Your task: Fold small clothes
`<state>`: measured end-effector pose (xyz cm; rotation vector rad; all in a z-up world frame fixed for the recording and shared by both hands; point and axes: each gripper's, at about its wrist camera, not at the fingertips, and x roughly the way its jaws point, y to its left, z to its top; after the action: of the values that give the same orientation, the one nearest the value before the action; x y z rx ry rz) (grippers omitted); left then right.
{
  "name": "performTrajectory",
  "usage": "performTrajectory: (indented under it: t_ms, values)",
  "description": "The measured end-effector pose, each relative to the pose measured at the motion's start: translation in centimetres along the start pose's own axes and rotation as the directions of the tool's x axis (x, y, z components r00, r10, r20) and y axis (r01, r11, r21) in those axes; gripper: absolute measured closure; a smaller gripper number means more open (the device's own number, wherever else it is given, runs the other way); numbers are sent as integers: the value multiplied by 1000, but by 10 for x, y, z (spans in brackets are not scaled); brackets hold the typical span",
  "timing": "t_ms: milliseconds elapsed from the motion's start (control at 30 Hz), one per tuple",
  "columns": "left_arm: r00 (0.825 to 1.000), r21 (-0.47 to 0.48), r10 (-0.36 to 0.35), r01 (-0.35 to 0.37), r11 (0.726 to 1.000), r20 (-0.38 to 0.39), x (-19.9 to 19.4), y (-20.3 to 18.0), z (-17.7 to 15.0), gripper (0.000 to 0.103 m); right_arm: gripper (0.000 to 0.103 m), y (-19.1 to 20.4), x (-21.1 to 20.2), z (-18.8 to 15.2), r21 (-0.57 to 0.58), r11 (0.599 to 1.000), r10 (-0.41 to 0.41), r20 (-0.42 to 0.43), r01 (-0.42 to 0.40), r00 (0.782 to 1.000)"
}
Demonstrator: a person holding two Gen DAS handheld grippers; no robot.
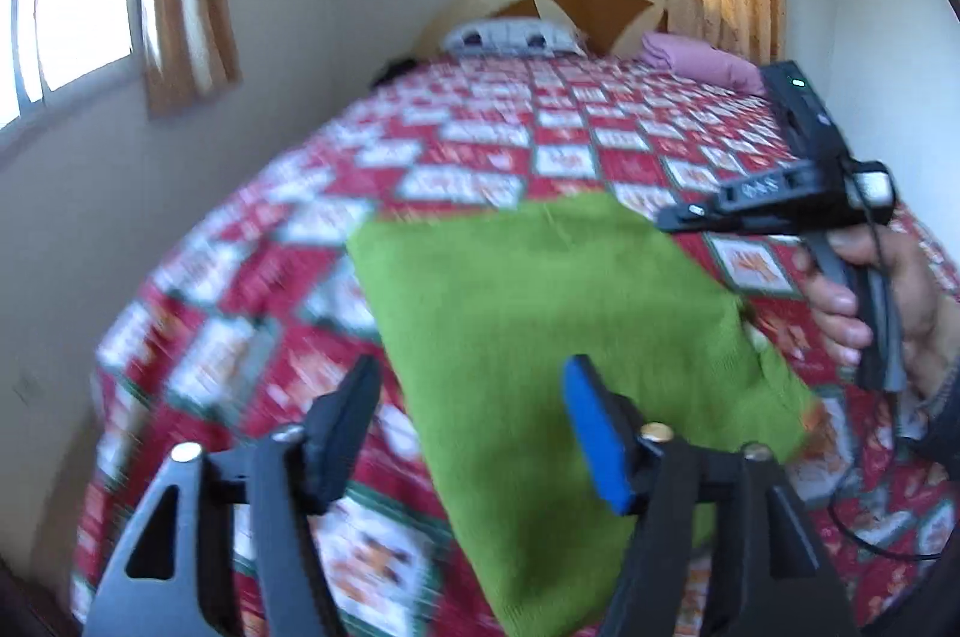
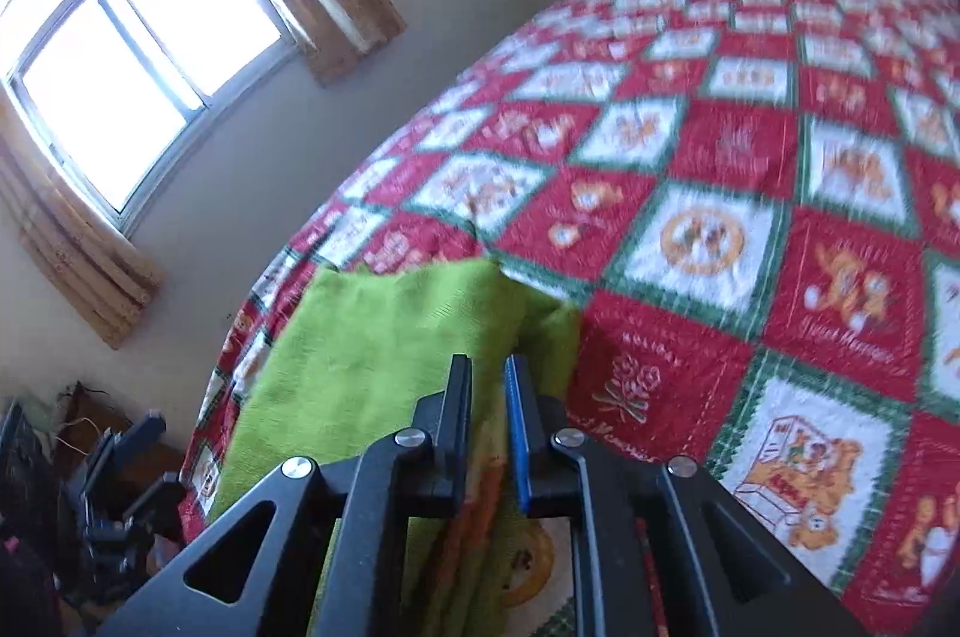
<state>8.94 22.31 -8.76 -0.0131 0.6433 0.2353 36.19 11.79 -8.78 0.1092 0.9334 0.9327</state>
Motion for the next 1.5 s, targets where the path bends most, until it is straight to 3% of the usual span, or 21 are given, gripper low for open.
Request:
performTrajectory:
  t_ms: [167,300,500,567,733,1233,1367,1433,1500]
  values:
    - [999,44,52,-52,998,-1,25,4,11,27,80,38,-16,-10,-93,992,84,11,-83,996]
    - [995,46,84,-81,996,-59,58,7,6,27,79,62,-7,-25,-174,974,135,-59,-143,989]
    - [994,-5,68,-69,998,-82,69,10,-5,25,79,55,22,-49,-191,978,47,-160,-78,986]
    - [994,-9,72,-73,997,-82,71,10,-7,22,79,47,25,-55,-164,982,59,-175,-88,983]
    - [993,-63,81,-86,994,-81,76,14,-13,11,79,39,23,-59,-139,984,83,-167,-107,983]
    - [990,-97,99,-108,989,-101,73,12,-14,9,79,40,26,-68,-109,993,38,-108,-50,993]
    - [990,-85,96,-106,991,-107,66,10,-14,1,78,45,23,-70,-107,994,4,-100,-15,995]
    - [989,-78,92,-101,992,-112,63,10,-14,1,71,49,18,-70,-98,995,-15,-103,5,995]
    - [990,-76,86,-95,993,-113,58,10,-13,1,46,55,9,-69,-72,997,-2,-97,-6,995]
